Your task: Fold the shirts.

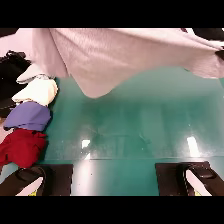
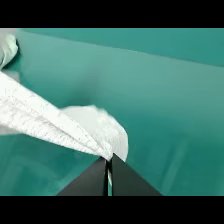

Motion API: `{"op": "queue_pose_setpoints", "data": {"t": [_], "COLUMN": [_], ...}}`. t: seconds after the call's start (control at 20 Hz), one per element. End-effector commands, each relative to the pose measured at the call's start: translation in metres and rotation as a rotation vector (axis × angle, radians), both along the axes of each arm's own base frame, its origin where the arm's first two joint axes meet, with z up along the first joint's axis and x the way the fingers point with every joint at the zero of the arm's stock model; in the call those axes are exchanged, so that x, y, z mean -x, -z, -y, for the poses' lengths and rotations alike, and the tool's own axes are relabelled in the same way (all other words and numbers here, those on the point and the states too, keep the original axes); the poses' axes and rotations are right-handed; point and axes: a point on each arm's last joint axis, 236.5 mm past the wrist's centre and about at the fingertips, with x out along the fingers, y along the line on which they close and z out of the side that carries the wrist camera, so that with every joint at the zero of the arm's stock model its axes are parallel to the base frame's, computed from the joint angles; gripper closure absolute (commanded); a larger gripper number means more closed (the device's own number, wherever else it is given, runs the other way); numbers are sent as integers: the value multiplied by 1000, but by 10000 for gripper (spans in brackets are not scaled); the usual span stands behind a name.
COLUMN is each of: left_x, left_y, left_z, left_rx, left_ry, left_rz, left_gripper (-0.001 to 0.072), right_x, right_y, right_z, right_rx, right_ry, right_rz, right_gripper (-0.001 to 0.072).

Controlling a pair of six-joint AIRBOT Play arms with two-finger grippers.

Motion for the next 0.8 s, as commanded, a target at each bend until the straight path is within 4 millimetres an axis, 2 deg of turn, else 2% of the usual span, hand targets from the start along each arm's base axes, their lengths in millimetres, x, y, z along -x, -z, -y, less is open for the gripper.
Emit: {"op": "queue_pose_setpoints", "data": {"t": [0.0,0.15,0.25,0.35,0.45,0.5,0.55,0.6,0.65,0.7,0.75], "left_x": [-2,-22,-20,7,43,57,68,70,63,51,29], "left_y": [52,146,221,297,356,373,382,382,376,366,351], "left_z": [6,20,38,59,73,78,83,87,88,85,76], "left_rx": [-93,-198,-292,-378,-458,-478,-476,-459,-444,-416,-367], "left_ry": [38,78,152,241,322,348,370,379,358,323,253], "left_rz": [-156,-379,-510,-672,-798,-837,-862,-868,-850,-830,-810], "left_gripper": [686,686,686,685,684,682,526,129,46,51,51], "right_x": [-4,-23,-32,-37,-35,-34,-33,-32,-33,-34,-35], "right_y": [19,97,150,194,225,235,242,245,246,247,247], "right_z": [2,-16,-27,-32,-32,-32,-32,-31,-31,-31,-31], "right_rx": [0,-2,-5,-10,-12,-11,-10,-10,-12,-14,-15], "right_ry": [8,-56,-78,-78,-73,-72,-71,-70,-67,-64,-62], "right_rz": [-95,-309,-434,-526,-601,-632,-649,-655,-654,-650,-646], "right_gripper": [700,700,700,700,700,700,700,700,700,700,700]}}
